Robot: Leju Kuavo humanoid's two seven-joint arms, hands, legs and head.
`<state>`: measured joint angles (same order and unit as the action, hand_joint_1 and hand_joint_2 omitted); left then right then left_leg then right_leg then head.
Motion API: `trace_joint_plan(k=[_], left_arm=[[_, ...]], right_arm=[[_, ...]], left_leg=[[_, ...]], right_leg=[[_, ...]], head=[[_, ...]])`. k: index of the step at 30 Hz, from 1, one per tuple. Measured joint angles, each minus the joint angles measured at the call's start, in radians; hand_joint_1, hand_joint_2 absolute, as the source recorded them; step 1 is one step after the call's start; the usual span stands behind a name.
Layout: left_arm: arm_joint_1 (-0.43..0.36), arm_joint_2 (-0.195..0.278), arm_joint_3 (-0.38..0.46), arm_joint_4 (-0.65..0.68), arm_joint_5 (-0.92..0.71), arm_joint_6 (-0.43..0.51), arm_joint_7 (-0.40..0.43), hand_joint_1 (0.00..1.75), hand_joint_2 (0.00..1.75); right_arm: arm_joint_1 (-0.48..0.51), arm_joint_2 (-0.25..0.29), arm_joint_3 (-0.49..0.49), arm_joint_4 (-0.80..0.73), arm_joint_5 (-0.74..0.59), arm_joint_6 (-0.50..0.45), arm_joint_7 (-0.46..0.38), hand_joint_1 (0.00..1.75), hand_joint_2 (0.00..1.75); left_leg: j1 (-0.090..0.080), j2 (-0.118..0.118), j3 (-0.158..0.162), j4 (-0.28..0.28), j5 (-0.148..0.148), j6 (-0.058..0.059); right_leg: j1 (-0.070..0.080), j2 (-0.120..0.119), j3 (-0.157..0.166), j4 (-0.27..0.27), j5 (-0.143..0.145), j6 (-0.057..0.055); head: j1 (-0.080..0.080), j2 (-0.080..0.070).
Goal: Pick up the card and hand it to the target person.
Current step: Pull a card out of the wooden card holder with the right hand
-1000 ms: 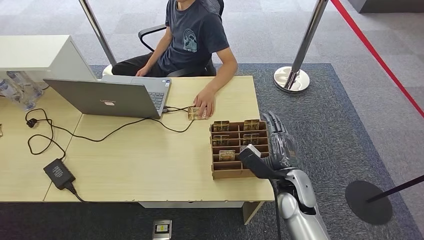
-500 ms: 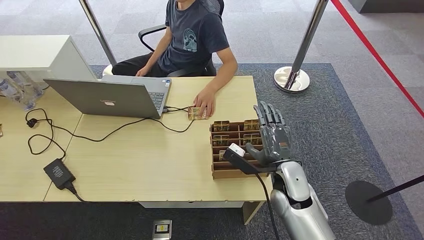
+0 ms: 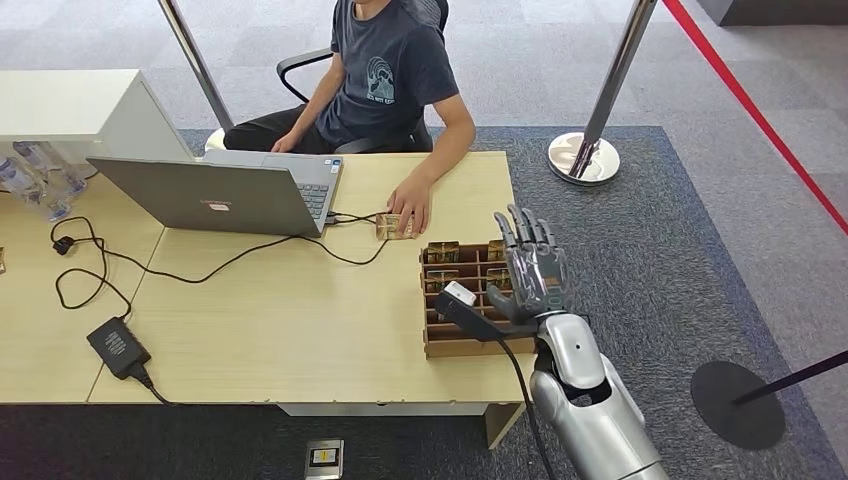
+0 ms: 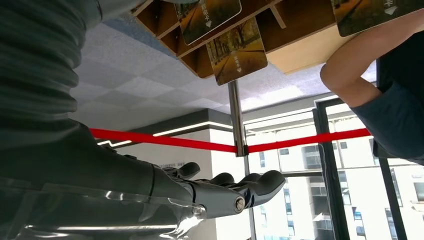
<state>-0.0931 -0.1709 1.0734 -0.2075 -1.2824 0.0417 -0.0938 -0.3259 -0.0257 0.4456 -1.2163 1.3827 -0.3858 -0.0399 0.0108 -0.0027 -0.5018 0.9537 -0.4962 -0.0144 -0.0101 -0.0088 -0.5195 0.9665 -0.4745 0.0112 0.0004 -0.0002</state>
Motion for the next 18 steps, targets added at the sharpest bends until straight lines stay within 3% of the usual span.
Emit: trace_joint_plan(k=[2, 6, 11, 18], left_arm=[[0.000, 0.000, 0.000, 0.000, -0.003, 0.000, 0.000, 0.00, 0.00], [0.000, 0.000, -0.001, 0.000, -0.007, 0.000, -0.001, 0.00, 0.00], [-0.001, 0.000, -0.004, 0.000, -0.011, 0.000, -0.001, 0.00, 0.00], [-0.002, 0.000, -0.010, 0.000, -0.020, -0.001, 0.002, 0.00, 0.00]], right_arm=[[0.000, 0.001, 0.000, 0.010, 0.004, 0.001, 0.012, 0.05, 1.75], [0.004, 0.001, -0.004, 0.026, 0.006, 0.001, 0.026, 0.46, 1.75], [0.014, 0.002, -0.013, 0.039, 0.001, -0.002, 0.028, 0.32, 1.75], [0.024, 0.002, -0.025, 0.047, -0.003, -0.008, 0.026, 0.52, 1.75]], left_leg=[[0.000, 0.000, 0.000, 0.000, 0.000, 0.000], [0.000, 0.000, 0.000, 0.000, 0.000, 0.000], [0.000, 0.000, 0.000, 0.000, 0.000, 0.000], [0.000, 0.000, 0.000, 0.000, 0.000, 0.000]], right_leg=[[0.000, 0.000, 0.000, 0.000, 0.000, 0.000], [0.000, 0.000, 0.000, 0.000, 0.000, 0.000], [0.000, 0.000, 0.000, 0.000, 0.000, 0.000], [0.000, 0.000, -0.001, 0.000, 0.000, 0.000]], head=[[0.000, 0.000], [0.000, 0.000], [0.000, 0.000], [0.000, 0.000]])
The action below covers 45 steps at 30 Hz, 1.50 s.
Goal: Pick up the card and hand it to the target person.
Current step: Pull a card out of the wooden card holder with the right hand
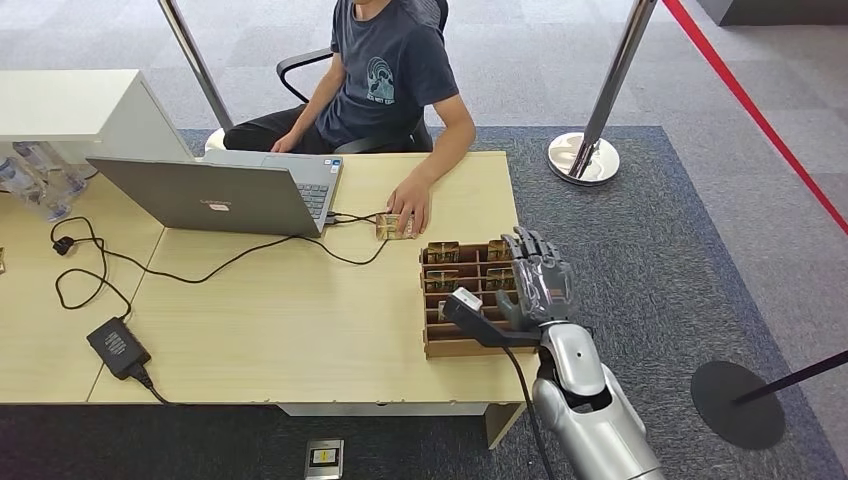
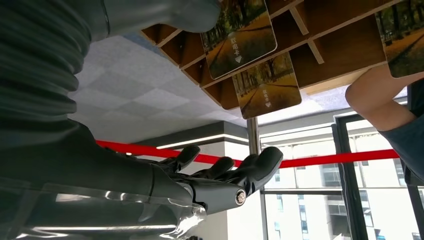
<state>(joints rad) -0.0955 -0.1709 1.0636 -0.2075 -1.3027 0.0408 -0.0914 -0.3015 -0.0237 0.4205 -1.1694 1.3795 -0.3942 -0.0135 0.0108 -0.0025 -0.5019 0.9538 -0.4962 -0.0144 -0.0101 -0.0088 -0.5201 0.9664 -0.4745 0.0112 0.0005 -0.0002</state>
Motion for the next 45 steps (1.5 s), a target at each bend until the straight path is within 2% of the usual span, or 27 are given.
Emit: trace_joint_plan(k=[1, 5, 6, 13, 18, 23, 29, 35, 45], left_arm=[[-0.001, 0.000, -0.001, 0.000, -0.001, -0.001, 0.000, 0.00, 0.00], [-0.007, 0.000, -0.004, 0.000, -0.005, -0.004, 0.001, 0.00, 0.00], [-0.008, 0.000, -0.006, 0.000, -0.006, -0.005, 0.002, 0.00, 0.00], [-0.012, 0.000, -0.016, 0.000, -0.009, -0.009, 0.007, 0.00, 0.00], [-0.012, 0.000, -0.017, 0.000, -0.009, -0.009, 0.009, 0.00, 0.00], [-0.012, 0.000, -0.017, 0.000, -0.009, -0.009, 0.012, 0.00, 0.00], [-0.012, 0.000, -0.019, 0.000, -0.013, -0.008, 0.012, 0.00, 0.00], [-0.015, 0.000, -0.025, 0.000, -0.020, -0.011, 0.018, 0.00, 0.00], [-0.019, 0.000, -0.032, 0.000, -0.025, -0.017, 0.021, 0.00, 0.00]], right_arm=[[0.002, 0.000, 0.000, 0.001, 0.000, -0.001, 0.000, 0.53, 1.75], [0.008, 0.001, -0.001, 0.003, -0.001, -0.002, -0.002, 0.92, 1.75], [0.009, 0.002, -0.001, 0.005, -0.001, -0.001, -0.002, 0.96, 1.75], [0.003, 0.022, -0.001, 0.024, -0.012, -0.001, -0.011, 0.94, 1.75], [-0.002, 0.032, -0.001, 0.040, -0.020, -0.008, -0.019, 0.79, 1.75], [-0.019, 0.041, -0.002, 0.063, -0.031, -0.029, -0.028, 0.81, 1.75], [-0.030, 0.046, -0.009, 0.076, -0.034, -0.048, -0.028, 0.97, 1.75], [-0.030, 0.045, -0.032, 0.060, -0.028, -0.045, -0.011, 1.00, 1.75], [-0.029, 0.046, -0.059, 0.069, -0.014, -0.026, -0.001, 0.95, 1.75]], left_leg=[[0.000, 0.000, 0.000, 0.000, 0.000, 0.000], [0.000, 0.000, 0.000, 0.000, 0.000, 0.000], [0.000, 0.000, 0.000, 0.000, 0.000, 0.000], [0.000, 0.000, 0.000, 0.000, 0.000, 0.000], [0.000, 0.000, -0.001, 0.000, 0.000, 0.000], [0.000, 0.000, 0.000, 0.000, 0.000, 0.000], [0.000, 0.000, 0.000, 0.000, 0.000, 0.000], [0.000, 0.000, 0.000, 0.000, 0.000, 0.000], [0.000, 0.000, 0.000, 0.000, 0.000, 0.000]], right_leg=[[0.000, 0.000, 0.000, 0.000, 0.000, 0.000], [0.000, 0.000, 0.000, 0.000, 0.000, 0.000], [0.000, 0.000, 0.000, 0.000, 0.000, 0.000], [0.000, 0.000, 0.000, 0.000, 0.000, 0.000], [0.000, 0.000, 0.000, 0.000, 0.000, 0.000], [0.000, 0.000, 0.000, 0.000, 0.000, 0.000], [0.000, 0.000, 0.000, 0.000, 0.000, 0.000], [0.000, 0.000, 0.000, 0.000, 0.000, 0.000], [0.000, 0.000, 0.000, 0.000, 0.000, 0.000]], head=[[0.000, 0.000], [0.000, 0.000], [0.000, 0.000], [0.000, 0.000], [0.000, 0.000], [0.000, 0.000], [0.000, 0.000], [0.000, 0.000], [0.000, 0.000]])
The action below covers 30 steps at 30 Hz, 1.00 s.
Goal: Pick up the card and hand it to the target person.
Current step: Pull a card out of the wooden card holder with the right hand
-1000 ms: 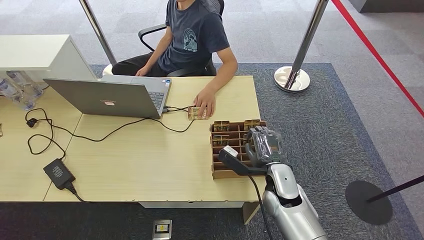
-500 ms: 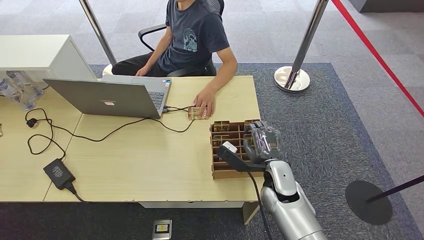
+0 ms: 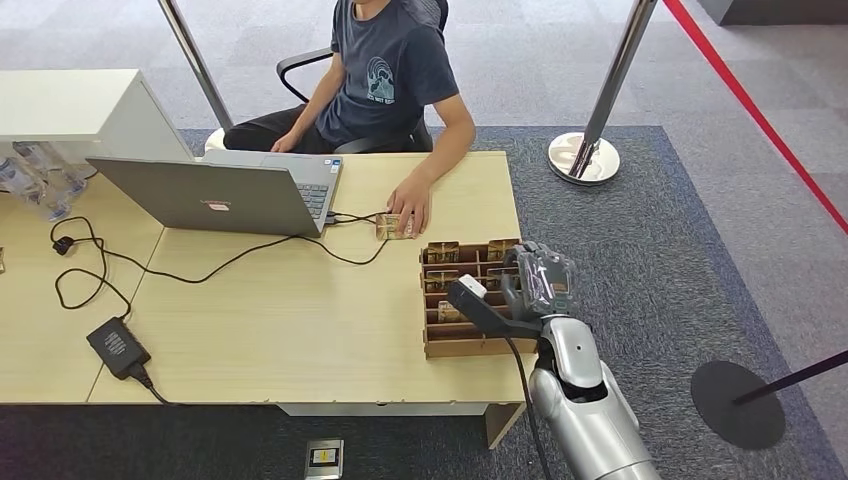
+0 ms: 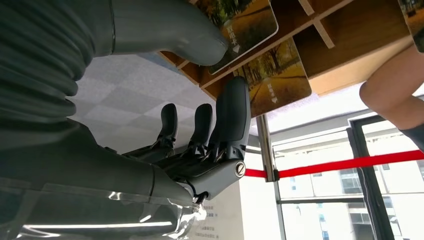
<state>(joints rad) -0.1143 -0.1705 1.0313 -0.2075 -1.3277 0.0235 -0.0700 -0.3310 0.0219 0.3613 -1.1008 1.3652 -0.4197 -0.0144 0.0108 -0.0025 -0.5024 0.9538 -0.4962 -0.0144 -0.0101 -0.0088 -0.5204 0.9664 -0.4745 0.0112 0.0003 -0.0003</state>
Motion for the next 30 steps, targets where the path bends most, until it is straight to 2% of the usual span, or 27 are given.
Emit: trace_joint_plan(k=[9, 11, 13, 15, 22, 30], left_arm=[[-0.003, 0.000, -0.008, 0.000, -0.002, -0.001, 0.001, 0.00, 0.00], [-0.003, 0.000, -0.009, 0.000, -0.001, -0.002, 0.002, 0.00, 0.00], [-0.003, 0.000, -0.009, 0.000, 0.002, -0.002, 0.002, 0.00, 0.00], [-0.003, 0.000, -0.009, 0.000, 0.003, -0.002, 0.002, 0.00, 0.00], [-0.003, 0.000, -0.008, 0.000, 0.007, -0.001, 0.002, 0.00, 0.00], [-0.002, 0.000, -0.008, 0.000, 0.012, 0.001, 0.002, 0.00, 0.00]], right_arm=[[0.000, 0.004, -0.014, 0.024, 0.001, 0.007, 0.005, 0.79, 1.75], [0.000, 0.007, -0.014, 0.028, 0.002, 0.010, 0.005, 0.86, 1.75], [-0.001, 0.012, -0.014, 0.034, 0.003, 0.013, 0.004, 1.03, 1.75], [-0.002, 0.018, -0.014, 0.041, 0.003, 0.015, 0.002, 1.14, 1.75], [-0.021, 0.033, -0.014, 0.063, 0.003, 0.016, -0.008, 1.05, 1.75], [-0.044, 0.042, -0.014, 0.100, 0.000, 0.011, -0.019, 1.09, 1.75]], left_leg=[[0.000, 0.000, 0.000, 0.000, 0.000, 0.000], [0.000, 0.000, 0.000, 0.000, 0.000, 0.000], [0.000, 0.000, 0.000, 0.000, 0.000, 0.000], [0.000, 0.000, 0.000, 0.000, 0.000, 0.000], [0.000, 0.000, 0.000, 0.000, 0.000, 0.000], [0.000, 0.000, 0.000, 0.000, 0.000, 0.000]], right_leg=[[0.000, 0.000, 0.000, 0.000, 0.000, 0.000], [0.000, 0.000, 0.000, 0.000, 0.000, 0.000], [0.000, 0.000, 0.000, 0.000, 0.000, 0.000], [0.000, 0.000, 0.000, 0.000, 0.000, 0.000], [0.000, 0.000, 0.000, 0.000, 0.000, 0.000], [0.000, 0.000, 0.000, 0.000, 0.000, 0.000]], head=[[0.000, 0.000], [0.000, 0.000], [0.000, 0.000], [0.000, 0.000], [0.000, 0.000], [0.000, 0.000]])
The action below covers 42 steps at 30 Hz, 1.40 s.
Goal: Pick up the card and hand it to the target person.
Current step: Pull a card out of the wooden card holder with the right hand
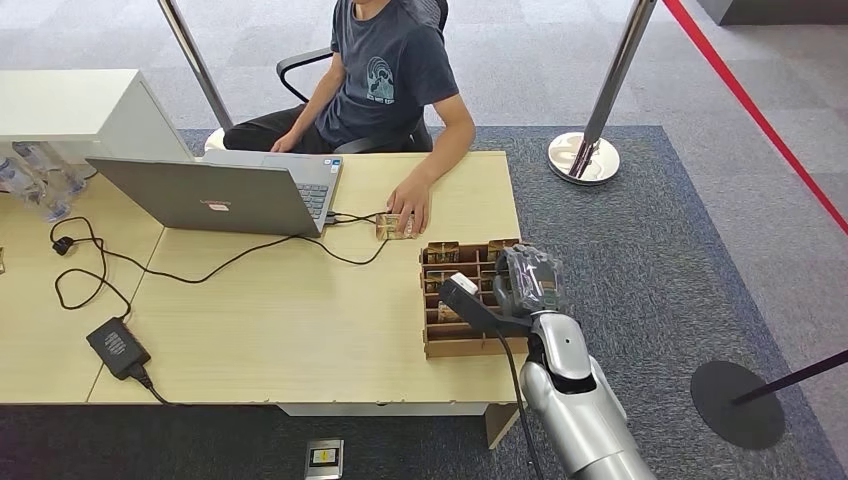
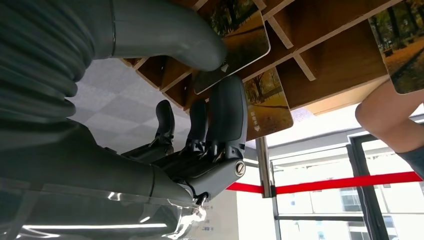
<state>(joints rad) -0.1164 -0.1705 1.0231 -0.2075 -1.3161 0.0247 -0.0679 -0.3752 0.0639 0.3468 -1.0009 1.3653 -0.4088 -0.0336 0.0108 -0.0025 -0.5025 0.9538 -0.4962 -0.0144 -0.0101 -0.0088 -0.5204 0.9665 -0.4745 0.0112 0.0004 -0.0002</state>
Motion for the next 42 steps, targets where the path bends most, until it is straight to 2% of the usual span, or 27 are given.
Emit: trace_joint_plan(k=[10, 22, 42], left_arm=[[0.001, 0.000, 0.000, 0.000, -0.003, 0.000, -0.003, 0.00, 0.00], [0.001, 0.000, 0.000, 0.000, -0.007, -0.001, 0.000, 0.00, 0.00], [0.001, 0.000, 0.000, 0.000, -0.007, -0.001, 0.000, 0.00, 0.00]], right_arm=[[-0.009, 0.004, -0.001, 0.023, 0.000, -0.008, 0.001, 1.03, 1.75], [-0.005, 0.004, -0.001, 0.027, 0.000, -0.006, 0.008, 0.89, 1.75], [0.009, 0.004, -0.001, 0.003, 0.008, 0.013, 0.012, 0.89, 1.75]], left_leg=[[0.000, 0.000, 0.000, 0.000, 0.000, 0.000], [0.000, 0.000, 0.000, 0.000, 0.000, 0.000], [0.000, 0.000, 0.000, 0.000, 0.000, 0.000]], right_leg=[[0.000, 0.000, 0.000, 0.000, 0.000, 0.000], [0.000, 0.000, 0.000, 0.000, 0.000, 0.000], [0.000, 0.000, 0.000, 0.000, 0.000, 0.000]], head=[[0.000, 0.000], [0.000, 0.000], [0.000, 0.000]])
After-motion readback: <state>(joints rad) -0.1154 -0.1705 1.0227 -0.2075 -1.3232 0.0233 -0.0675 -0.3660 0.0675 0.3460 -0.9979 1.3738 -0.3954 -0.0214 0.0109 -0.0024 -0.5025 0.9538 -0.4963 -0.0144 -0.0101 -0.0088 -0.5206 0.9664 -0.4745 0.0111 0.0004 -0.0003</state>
